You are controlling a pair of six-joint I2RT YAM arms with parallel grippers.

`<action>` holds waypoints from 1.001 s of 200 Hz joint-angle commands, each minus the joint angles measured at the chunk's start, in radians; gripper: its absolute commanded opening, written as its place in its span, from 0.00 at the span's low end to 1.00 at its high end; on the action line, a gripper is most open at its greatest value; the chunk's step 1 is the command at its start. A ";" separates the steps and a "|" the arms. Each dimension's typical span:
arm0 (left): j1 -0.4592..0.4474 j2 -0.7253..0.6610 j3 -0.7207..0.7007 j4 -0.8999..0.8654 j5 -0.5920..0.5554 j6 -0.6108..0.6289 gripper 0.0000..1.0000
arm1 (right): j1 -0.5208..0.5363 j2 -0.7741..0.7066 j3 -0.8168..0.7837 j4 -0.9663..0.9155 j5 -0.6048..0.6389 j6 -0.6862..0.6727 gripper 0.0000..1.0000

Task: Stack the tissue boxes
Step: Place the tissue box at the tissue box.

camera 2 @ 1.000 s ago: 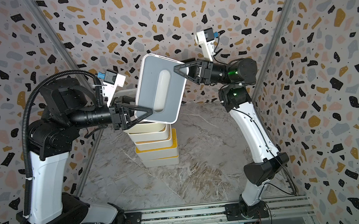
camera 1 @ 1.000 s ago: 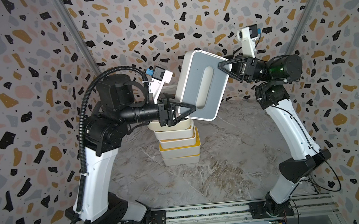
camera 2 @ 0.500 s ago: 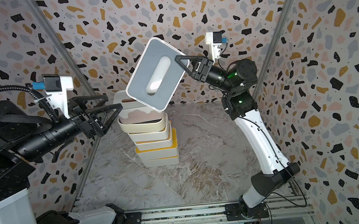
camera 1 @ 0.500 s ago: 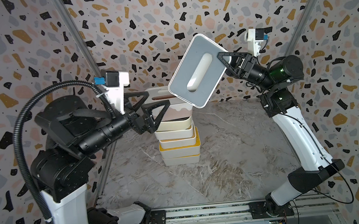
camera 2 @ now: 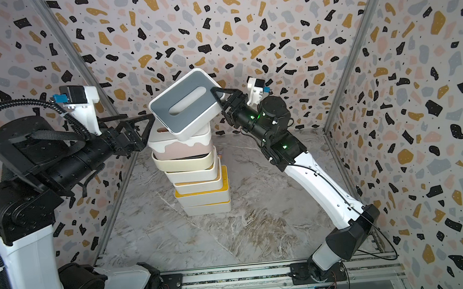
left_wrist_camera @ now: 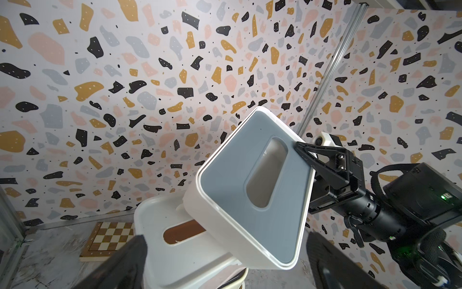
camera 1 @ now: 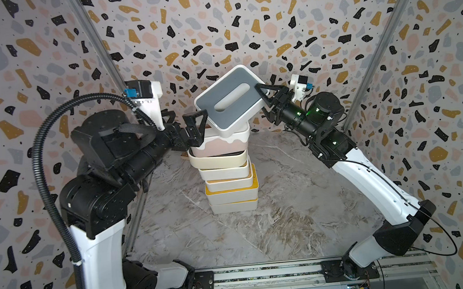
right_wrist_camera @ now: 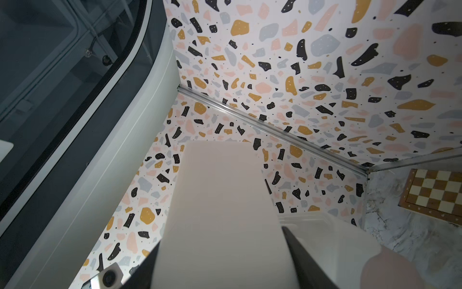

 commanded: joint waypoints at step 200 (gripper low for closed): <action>0.199 0.111 -0.002 0.051 0.244 -0.175 0.90 | 0.105 0.121 0.287 -0.213 0.211 0.023 0.44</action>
